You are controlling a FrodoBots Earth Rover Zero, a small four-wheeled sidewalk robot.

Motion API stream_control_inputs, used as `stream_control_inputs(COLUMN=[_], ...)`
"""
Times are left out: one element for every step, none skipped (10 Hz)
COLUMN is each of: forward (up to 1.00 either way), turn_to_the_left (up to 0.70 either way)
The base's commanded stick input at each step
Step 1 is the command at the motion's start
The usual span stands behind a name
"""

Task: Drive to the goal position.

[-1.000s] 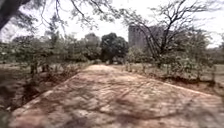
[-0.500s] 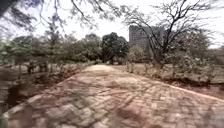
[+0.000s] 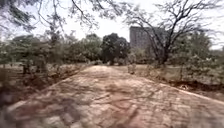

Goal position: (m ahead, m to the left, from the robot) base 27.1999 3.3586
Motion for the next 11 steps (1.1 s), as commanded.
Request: stream_control_inputs(forward=[0.7,0.7,0.7,0.7,0.7,0.7,0.7,0.7,0.7,0.7,0.7], turn_to_the_left=[0.0,0.0,0.0,0.0,0.0,0.0,0.0,0.0,0.0,0.0,0.0])
